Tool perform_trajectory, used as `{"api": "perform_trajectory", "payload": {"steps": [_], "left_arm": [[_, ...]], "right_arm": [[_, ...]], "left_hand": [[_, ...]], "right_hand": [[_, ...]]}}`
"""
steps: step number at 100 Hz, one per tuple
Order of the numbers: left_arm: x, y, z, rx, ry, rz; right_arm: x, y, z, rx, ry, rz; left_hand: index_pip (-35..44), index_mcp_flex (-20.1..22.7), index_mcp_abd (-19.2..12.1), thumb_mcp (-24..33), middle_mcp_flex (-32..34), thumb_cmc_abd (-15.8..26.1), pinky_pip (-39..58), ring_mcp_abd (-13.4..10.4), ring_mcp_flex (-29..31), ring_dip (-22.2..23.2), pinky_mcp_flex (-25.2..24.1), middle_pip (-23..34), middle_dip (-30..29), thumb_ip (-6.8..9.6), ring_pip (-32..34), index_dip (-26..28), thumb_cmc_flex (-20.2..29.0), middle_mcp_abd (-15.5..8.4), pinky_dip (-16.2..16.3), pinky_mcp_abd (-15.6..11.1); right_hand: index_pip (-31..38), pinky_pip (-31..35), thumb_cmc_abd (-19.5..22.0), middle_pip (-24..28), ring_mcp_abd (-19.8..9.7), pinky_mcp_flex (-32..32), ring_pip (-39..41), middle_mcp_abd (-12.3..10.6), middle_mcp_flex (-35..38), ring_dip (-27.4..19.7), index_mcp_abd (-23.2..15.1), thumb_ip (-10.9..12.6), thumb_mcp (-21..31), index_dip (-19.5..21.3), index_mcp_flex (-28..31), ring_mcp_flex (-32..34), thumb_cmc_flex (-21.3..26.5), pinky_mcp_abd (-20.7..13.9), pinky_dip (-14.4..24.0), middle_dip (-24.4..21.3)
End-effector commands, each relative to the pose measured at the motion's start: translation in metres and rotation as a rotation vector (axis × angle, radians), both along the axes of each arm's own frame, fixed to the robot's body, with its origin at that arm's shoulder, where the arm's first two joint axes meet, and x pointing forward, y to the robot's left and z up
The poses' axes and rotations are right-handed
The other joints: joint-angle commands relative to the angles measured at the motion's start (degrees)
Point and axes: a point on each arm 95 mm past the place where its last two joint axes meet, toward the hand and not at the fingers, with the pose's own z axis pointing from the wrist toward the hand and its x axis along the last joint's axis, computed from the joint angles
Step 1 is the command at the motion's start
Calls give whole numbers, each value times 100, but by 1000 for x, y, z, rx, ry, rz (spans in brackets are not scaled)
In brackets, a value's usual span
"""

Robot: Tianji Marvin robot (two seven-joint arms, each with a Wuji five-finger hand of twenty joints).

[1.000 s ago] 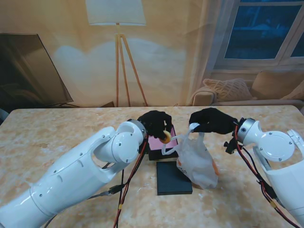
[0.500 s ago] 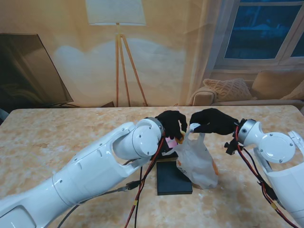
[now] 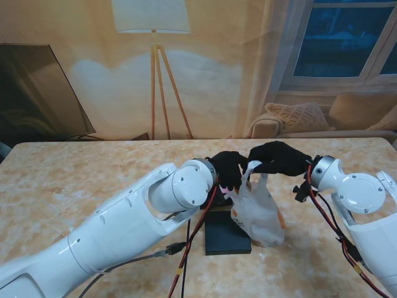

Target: Pack mini donuts into a plastic bag, tie the opening and put the bag into the gift box

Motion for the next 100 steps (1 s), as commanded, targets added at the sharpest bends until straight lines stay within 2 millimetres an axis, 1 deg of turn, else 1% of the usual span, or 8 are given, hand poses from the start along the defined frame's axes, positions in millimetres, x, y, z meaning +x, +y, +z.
{"api": "perform_trajectory", "payload": {"steps": [1, 20, 54, 78, 86, 90, 97, 100], "left_arm": [[-5, -4, 3, -13, 12, -14], [-6, -3, 3, -24, 36, -20], [-1, -18, -9, -10, 71, -37], [1, -17, -12, -19, 78, -24], [-1, -18, -14, -27, 93, -27], [-1, -19, -16, -33, 105, -28], [-3, -19, -18, -49, 135, -23], [-3, -19, -19, -54, 145, -19]], "right_arm": [[-3, 3, -4, -3, 14, 12], [-3, 3, -4, -2, 13, 10], [-4, 3, -4, 12, 16, 18], [-5, 2, -4, 24, 22, 15], [-4, 1, -4, 21, 18, 13], [-4, 1, -4, 21, 18, 12], [-4, 1, -4, 20, 17, 11], [-4, 1, -4, 19, 16, 11]], "left_hand": [[353, -58, -53, 343, -34, 32, 166, 39, 0, 49, -5, 228, -23, -25, 178, 13, 152, 3, 31, -24], [340, -53, -36, 329, -33, 39, 201, 51, -12, 44, -15, 236, -24, -22, 198, 17, 156, 25, 37, 7], [310, -23, -18, 344, -4, 22, 100, 93, -14, -202, -22, 215, -104, -29, 38, 10, 141, 1, -71, 19], [279, -48, -24, 306, -43, 117, 27, 126, -100, -254, -101, 180, -147, -26, -31, -6, 152, -17, -131, 52], [140, -8, 27, 256, -29, 190, -36, 205, -141, -360, -107, 55, -270, -16, -134, -132, 151, -13, -194, 71], [-5, 39, 83, 223, -21, 250, -79, 184, -154, -452, -115, -66, -354, -6, -195, -269, 137, 31, -240, 105], [-333, 86, 227, 186, -92, 261, -138, 283, -260, -600, -151, -275, -492, 7, -317, -529, 118, 117, -309, 147], [-598, 111, 315, 196, -248, 245, -140, 333, -343, -737, -162, -162, -733, -1, -356, -613, 94, 184, -357, 152]], "right_hand": [[1298, 81, -235, 142, -67, -32, 118, -349, 42, 100, -2288, 328, 1896, 566, 164, -38, 1343, -5, 110, 1], [1297, 78, -240, 141, -61, -34, 116, -342, 33, 99, -2287, 328, 1891, 566, 163, -41, 1342, -25, 110, 0], [1294, 79, -243, 142, -72, -31, 117, -346, 32, 95, -2284, 328, 1896, 563, 162, -37, 1342, -16, 110, -4], [1289, 96, -244, 139, -75, -23, 117, -364, 45, 98, -2301, 323, 1914, 558, 185, -25, 1330, 30, 126, -8], [1288, 89, -241, 137, -73, -36, 115, -361, 42, 98, -2302, 322, 1908, 558, 185, -27, 1331, 15, 127, -6], [1287, 88, -239, 136, -74, -36, 113, -363, 41, 98, -2299, 323, 1908, 558, 182, -31, 1333, 16, 128, -6], [1286, 93, -243, 138, -74, -32, 114, -355, 39, 102, -2296, 322, 1903, 558, 177, -34, 1334, 29, 133, -2], [1286, 103, -240, 139, -73, -19, 113, -358, 43, 102, -2296, 323, 1903, 558, 177, -33, 1334, 44, 139, -2]]}}
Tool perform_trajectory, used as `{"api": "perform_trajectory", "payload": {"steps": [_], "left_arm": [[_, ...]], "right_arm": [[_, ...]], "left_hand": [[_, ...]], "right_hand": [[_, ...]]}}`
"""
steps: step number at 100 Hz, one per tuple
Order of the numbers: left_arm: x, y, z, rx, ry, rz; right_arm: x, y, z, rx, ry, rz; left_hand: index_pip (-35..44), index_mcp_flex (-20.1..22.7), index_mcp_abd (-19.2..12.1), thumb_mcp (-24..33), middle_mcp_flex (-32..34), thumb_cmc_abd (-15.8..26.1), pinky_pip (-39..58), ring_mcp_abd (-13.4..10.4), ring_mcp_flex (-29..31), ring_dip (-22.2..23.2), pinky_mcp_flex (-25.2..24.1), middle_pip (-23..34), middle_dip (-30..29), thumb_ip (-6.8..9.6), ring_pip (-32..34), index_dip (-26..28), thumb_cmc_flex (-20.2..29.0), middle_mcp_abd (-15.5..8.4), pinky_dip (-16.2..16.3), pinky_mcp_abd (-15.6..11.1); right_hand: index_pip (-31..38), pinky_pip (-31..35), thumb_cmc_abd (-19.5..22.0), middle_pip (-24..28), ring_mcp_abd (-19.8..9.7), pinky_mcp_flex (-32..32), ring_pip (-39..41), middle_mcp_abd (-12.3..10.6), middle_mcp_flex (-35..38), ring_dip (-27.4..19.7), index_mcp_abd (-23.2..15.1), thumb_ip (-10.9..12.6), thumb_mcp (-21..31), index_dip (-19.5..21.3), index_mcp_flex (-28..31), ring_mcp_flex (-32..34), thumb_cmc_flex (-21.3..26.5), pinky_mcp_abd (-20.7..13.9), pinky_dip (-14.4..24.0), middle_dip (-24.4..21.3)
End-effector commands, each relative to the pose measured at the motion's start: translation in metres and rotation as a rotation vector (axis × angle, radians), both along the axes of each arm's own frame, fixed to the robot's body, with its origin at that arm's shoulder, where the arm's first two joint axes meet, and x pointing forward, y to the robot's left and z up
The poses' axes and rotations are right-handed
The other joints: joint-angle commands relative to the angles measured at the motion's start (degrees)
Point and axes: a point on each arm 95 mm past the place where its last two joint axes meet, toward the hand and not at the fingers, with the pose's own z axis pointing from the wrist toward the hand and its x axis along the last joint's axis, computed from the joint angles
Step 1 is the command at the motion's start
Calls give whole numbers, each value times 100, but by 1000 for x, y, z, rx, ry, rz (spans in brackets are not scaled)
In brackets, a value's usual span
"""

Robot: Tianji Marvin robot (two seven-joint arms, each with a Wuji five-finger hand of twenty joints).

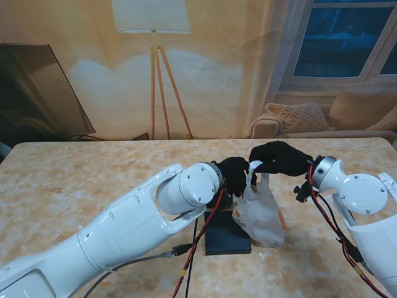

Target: Pack mini donuts into a plastic bag, tie the opening and put the bag into the gift box

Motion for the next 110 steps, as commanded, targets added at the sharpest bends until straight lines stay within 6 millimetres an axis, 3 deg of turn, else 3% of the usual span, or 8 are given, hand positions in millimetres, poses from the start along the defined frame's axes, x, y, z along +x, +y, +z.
{"api": "perform_trajectory", "payload": {"steps": [1, 31, 57, 72, 92, 101, 106, 110], "left_arm": [[-5, -4, -4, -11, 36, -6], [-7, 0, -6, -21, 66, -7], [-9, 5, -3, -24, 61, -18], [-7, 14, 0, -9, 15, -2], [-1, 35, 4, 56, -112, 58], [2, 42, 4, 77, -149, 93], [4, 46, 4, 96, -176, 108], [5, 49, 2, 114, -193, 114]], "right_arm": [[-3, 4, -4, -3, 11, 13], [-3, 3, -4, -5, 8, 11], [-4, 3, -3, -3, 5, 12], [-5, 2, -4, -4, 3, 8], [-6, 2, -4, -5, 2, 1], [-6, 2, -4, -4, 2, -1], [-6, 2, -4, -5, 2, 0], [-6, 2, -4, -6, 1, 1]], "left_hand": [[-302, 116, 93, 196, -198, 103, -12, 178, -171, -239, -13, 73, -289, -2, -126, -204, 81, 105, -156, 35], [-1818, 255, 491, 821, -1010, 88, -157, 353, -691, -826, -254, 577, -1582, 13, -111, -190, -592, 329, -140, -18], [-2239, 274, 570, 956, -1182, 232, -214, 416, -892, -861, -449, 499, -1776, 132, -155, -191, -781, 397, -120, 2], [-2293, 139, 504, 744, -1508, 467, -247, 471, -1364, -774, -1007, 516, -1742, 136, -185, -37, -657, 340, 21, 73], [-2146, -71, 408, 455, -1779, 705, 45, 380, -1710, 27, -1635, 641, -1503, 117, 503, 99, -686, 265, 697, 184], [-2278, -224, 452, 502, -2005, 887, 130, 324, -1874, 503, -1786, 718, -1282, 269, 817, 66, -892, 355, 899, 112], [-2473, -350, 498, 619, -2184, 1043, 211, 258, -1997, 805, -1872, 780, -1098, 577, 1010, -21, -1145, 354, 1036, 19], [-2680, -489, 578, 570, -2390, 1105, 228, 287, -2195, 1048, -2028, 742, -968, 614, 1100, -120, -1259, 426, 1157, 20]], "right_hand": [[1286, 106, -240, 139, -77, -16, 113, -362, 44, 102, -2296, 323, 1903, 558, 177, -34, 1333, 41, 138, -2], [1288, 116, -238, 143, -77, -35, 119, -356, 44, 108, -2296, 326, 1905, 559, 177, -32, 1339, 40, 156, 2], [1294, 113, -246, 145, -76, -34, 118, -350, 41, 107, -2296, 323, 1909, 561, 181, -32, 1335, 32, 161, 1], [1295, 110, -237, 144, -75, -33, 121, -365, 39, 108, -2295, 325, 1914, 561, 182, -34, 1340, 36, 164, 0], [1295, 113, -245, 146, -71, -24, 126, -341, 41, 109, -2295, 322, 1907, 561, 182, -31, 1340, 36, 171, 1], [1293, 109, -229, 145, -71, -33, 122, -356, 36, 107, -2291, 323, 1898, 561, 176, -35, 1342, 40, 172, 2], [1291, 110, -226, 144, -72, -35, 122, -356, 35, 107, -2289, 323, 1892, 560, 173, -34, 1343, 38, 174, 3], [1289, 121, -212, 141, -72, -13, 119, -361, 33, 105, -2286, 323, 1881, 560, 168, -36, 1348, 35, 179, 0]]}}
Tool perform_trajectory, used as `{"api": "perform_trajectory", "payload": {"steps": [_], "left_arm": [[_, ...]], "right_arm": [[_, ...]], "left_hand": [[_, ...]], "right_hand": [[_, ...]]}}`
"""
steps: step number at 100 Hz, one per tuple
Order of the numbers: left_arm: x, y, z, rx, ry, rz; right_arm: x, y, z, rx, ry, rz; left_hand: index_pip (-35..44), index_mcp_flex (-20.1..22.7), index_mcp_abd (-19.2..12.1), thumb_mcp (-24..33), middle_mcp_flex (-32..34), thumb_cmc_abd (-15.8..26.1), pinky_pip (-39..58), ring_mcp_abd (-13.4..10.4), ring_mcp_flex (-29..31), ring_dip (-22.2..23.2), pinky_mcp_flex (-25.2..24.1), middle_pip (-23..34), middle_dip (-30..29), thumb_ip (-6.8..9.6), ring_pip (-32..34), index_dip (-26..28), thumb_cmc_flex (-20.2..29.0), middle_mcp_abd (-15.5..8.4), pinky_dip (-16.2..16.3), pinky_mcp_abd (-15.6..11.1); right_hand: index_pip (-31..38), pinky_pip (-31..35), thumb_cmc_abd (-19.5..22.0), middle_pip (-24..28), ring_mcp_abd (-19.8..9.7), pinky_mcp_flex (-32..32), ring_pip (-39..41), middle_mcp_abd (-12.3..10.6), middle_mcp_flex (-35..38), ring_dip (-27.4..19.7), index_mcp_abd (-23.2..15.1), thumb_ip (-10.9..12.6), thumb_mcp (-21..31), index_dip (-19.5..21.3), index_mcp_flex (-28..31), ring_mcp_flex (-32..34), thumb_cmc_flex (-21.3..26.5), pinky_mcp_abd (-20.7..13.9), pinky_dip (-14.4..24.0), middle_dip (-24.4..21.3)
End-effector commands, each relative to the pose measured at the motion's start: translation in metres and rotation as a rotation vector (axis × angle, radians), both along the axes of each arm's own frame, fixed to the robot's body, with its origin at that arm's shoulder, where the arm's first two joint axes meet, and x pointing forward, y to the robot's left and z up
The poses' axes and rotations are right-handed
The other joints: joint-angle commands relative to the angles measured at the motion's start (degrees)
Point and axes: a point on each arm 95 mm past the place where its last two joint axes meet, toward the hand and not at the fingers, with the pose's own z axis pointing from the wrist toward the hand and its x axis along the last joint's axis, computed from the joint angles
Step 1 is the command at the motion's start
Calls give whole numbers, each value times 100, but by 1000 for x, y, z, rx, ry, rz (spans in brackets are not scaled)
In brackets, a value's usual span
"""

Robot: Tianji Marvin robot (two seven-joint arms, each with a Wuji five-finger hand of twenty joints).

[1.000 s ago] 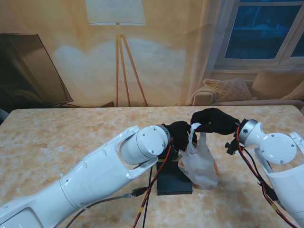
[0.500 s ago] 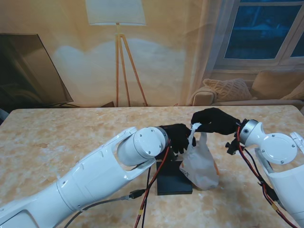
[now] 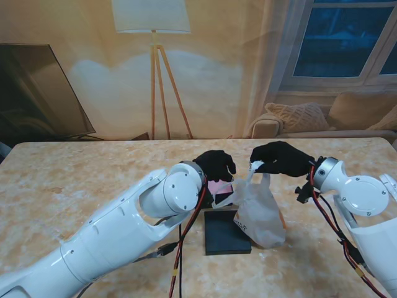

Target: Pack mini donuts into a plastic bag, tie the opening and put the bag into the gift box

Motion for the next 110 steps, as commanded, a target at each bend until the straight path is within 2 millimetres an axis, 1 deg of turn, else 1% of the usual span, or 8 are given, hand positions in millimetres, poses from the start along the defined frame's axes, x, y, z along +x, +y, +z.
{"api": "perform_trajectory", "payload": {"steps": [1, 8, 18, 36, 61, 91, 102, 110], "left_arm": [[1, 6, -2, 33, -12, 5], [4, 10, -7, 77, -20, 0], [10, 13, -13, 112, -8, 2], [16, 22, -26, 141, 82, -21], [15, 28, -31, 117, 140, -75], [12, 26, -35, 136, 147, -195], [11, 23, -37, 148, 150, -222], [10, 20, -38, 155, 152, -227]], "right_arm": [[-3, 4, -4, -5, 13, 15], [-3, 4, -4, -7, 11, 16], [-3, 4, -4, -7, 11, 16], [-3, 3, -3, -10, 7, 16], [-2, 3, -3, -11, 12, 17], [-2, 3, -3, -9, 13, 17], [-2, 3, -3, -10, 11, 18], [-2, 2, -3, -10, 10, 17]], "left_hand": [[-345, -319, 76, 40, -405, 165, 142, -69, -299, 396, -233, 4, 204, 166, 265, -153, -265, 89, 267, -146], [-924, -499, 323, -53, -814, 263, 75, 18, -712, 644, -547, -315, 229, 182, 214, -400, -472, 252, 461, -147], [-1553, -541, 622, -120, -1107, 314, -43, 145, -1087, 642, -795, -789, 0, 190, -19, -628, -615, 414, 585, -136], [-2081, -449, 833, -191, -1209, 298, -221, 262, -1343, 527, -1003, -1038, -174, 181, -286, -751, -815, 487, 658, -96], [-2125, -334, 673, -581, -1300, 655, -411, 270, -1593, 505, -1223, -1096, -42, 191, -474, -620, -1020, 385, 704, -113], [-1835, -157, 358, -237, -1454, 259, -823, 139, -1752, 475, -1300, -945, 391, 138, -629, -335, -1094, 283, 536, -243], [-1489, -36, 230, 12, -1450, 68, -859, 120, -1755, 457, -1292, -947, 475, 97, -684, -70, -1099, 270, 507, -253], [-861, -57, 91, 138, -1407, -32, -861, 105, -1704, 445, -1268, -902, 522, 70, -692, 430, -1041, 242, 498, -272]], "right_hand": [[1288, 115, -212, 139, -74, -16, 119, -359, 31, 105, -2285, 323, 1877, 560, 167, -35, 1350, -24, 112, 0], [1282, 112, -213, 138, -81, -20, 118, -358, 32, 104, -2289, 322, 1865, 558, 154, -30, 1353, -26, 111, 0], [1284, 114, -212, 139, -74, -18, 116, -356, 32, 105, -2285, 316, 1855, 556, 159, -31, 1353, -22, 114, 3], [1286, 111, -224, 138, -79, -25, 116, -356, 28, 108, -2295, 313, 1859, 554, 158, -33, 1354, -22, 117, 8], [1293, 109, -212, 141, -81, -31, 122, -361, 35, 114, -2288, 326, 1870, 554, 167, -32, 1360, -18, 122, 6], [1297, 104, -224, 148, -73, -36, 125, -350, 36, 118, -2282, 313, 1879, 555, 171, -39, 1357, -22, 125, 12], [1298, 103, -222, 148, -74, -31, 124, -358, 37, 115, -2281, 308, 1878, 556, 171, -38, 1357, -20, 126, 12], [1298, 108, -218, 145, -69, -22, 124, -361, 35, 114, -2281, 308, 1877, 556, 171, -38, 1356, -17, 128, 9]]}}
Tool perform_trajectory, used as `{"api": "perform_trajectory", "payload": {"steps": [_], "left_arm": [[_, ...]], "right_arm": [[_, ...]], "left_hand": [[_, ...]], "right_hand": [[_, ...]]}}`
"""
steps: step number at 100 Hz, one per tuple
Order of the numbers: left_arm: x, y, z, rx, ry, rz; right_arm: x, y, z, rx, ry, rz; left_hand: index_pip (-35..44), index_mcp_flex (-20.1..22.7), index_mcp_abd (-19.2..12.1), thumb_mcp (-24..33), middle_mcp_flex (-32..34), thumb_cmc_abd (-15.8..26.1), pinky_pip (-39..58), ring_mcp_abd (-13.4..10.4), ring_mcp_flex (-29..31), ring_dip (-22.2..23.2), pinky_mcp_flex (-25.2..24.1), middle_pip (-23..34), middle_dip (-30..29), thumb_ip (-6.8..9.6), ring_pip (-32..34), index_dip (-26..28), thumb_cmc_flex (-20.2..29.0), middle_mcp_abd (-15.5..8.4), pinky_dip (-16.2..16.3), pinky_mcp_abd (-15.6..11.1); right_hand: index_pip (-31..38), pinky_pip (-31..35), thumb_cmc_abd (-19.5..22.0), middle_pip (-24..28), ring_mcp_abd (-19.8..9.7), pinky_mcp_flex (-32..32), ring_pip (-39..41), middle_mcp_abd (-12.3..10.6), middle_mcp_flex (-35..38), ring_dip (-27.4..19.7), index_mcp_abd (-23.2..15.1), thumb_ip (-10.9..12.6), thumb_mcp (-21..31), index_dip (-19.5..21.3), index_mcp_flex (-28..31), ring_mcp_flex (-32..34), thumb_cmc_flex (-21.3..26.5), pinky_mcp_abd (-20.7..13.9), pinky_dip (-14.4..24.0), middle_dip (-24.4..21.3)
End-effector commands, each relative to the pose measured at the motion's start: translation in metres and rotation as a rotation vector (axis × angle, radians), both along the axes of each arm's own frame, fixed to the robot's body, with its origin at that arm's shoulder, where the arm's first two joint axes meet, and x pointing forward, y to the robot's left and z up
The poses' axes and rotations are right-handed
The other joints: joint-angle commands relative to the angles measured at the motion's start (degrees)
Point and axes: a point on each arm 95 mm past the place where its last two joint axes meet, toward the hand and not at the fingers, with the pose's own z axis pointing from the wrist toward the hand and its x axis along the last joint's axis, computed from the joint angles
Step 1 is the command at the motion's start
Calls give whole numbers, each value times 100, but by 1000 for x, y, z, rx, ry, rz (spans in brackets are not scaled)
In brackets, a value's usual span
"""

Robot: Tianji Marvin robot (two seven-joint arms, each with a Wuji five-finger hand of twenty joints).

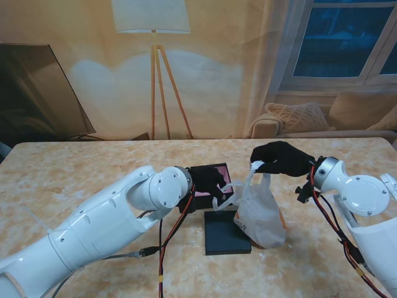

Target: Pack mini donuts into a plastic bag, tie the opening and put the bag into the gift box

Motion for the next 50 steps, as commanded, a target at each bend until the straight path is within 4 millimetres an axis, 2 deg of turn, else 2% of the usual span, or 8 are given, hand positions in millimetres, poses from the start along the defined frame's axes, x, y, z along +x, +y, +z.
{"api": "perform_trajectory", "payload": {"steps": [1, 10, 15, 21, 28, 33, 42, 50], "left_arm": [[-2, -5, 1, 2, 12, -10], [-3, -8, 0, 8, 10, -16], [-3, -10, 0, 5, 3, -11], [-4, -12, 0, 0, -12, -4], [-5, -13, 1, -3, -21, 1], [-6, -14, 1, -6, -24, 8], [-8, -13, 2, -22, -27, 17], [-11, -13, 6, -49, -12, 37]], "right_arm": [[-3, 3, -4, -4, 11, 14], [-3, 3, -4, -5, 9, 12], [-3, 2, -4, -5, 8, 11], [-4, 2, -4, -6, 7, 9], [-4, 2, -4, -7, 7, 7], [-4, 1, -4, -8, 7, 5], [-5, 0, -4, -15, 7, 4], [-5, -1, -4, -30, 3, 2]], "left_hand": [[505, 84, -188, 220, -169, -249, -28, -100, -87, -70, -27, 73, 114, -38, -88, 379, -147, -94, -53, -163], [1633, -24, -269, 302, -89, -325, 4, -97, -20, -154, 73, 122, 108, -84, -146, 1116, -68, -140, -55, -179], [2389, -94, -413, 65, -46, -545, 80, -104, 30, -221, 159, 153, 90, -570, -169, 1632, 249, -155, -35, -236], [3159, -156, -540, -182, 14, -664, 214, -109, 108, -258, 248, 203, 55, -737, -123, 1660, 500, -176, 6, -262], [4033, -152, -680, -664, 136, -557, 311, -97, 217, -265, 329, 280, 41, -694, -59, 1506, 873, -196, 16, -251], [4463, -73, -718, -760, 233, -444, 346, -83, 311, -279, 400, 319, 27, -645, -31, 1588, 1052, -190, 7, -225], [4815, -44, -657, -997, 460, -207, 419, -27, 519, -318, 540, 382, -25, -560, 29, 1578, 1230, -142, -11, -123], [4978, -160, -529, -1270, 888, 61, 722, 27, 935, -305, 880, 518, -82, -456, 253, 1731, 1400, -118, 43, -44]], "right_hand": [[1297, 105, -218, 145, -70, -27, 124, -360, 36, 114, -2281, 309, 1877, 556, 171, -38, 1358, -19, 121, 9], [1300, 106, -213, 149, -77, -23, 122, -361, 33, 113, -2279, 310, 1879, 559, 158, -39, 1363, -20, 121, 13], [1319, 109, -209, 148, -73, -17, 122, -364, 27, 114, -2279, 312, 1879, 570, 149, -41, 1365, -22, 121, 13], [1378, 101, -199, 165, -71, -32, 130, -347, 21, 120, -2285, 312, 1881, 602, 153, -42, 1379, -22, 118, 26], [1414, 102, -188, 173, -78, -25, 131, -362, 15, 120, -2294, 314, 1883, 631, 141, -42, 1389, -23, 119, 28], [1437, 99, -181, 175, -76, -32, 131, -359, 5, 119, -2295, 312, 1883, 650, 136, -44, 1394, -17, 119, 27], [1469, 95, -177, 180, -76, -45, 128, -359, -4, 118, -2302, 307, 1883, 683, 117, -49, 1401, -16, 117, 24], [1468, 89, -186, 204, -67, -57, 150, -352, -11, 132, -2287, 309, 1902, 700, 93, -42, 1409, -14, 117, 36]]}}
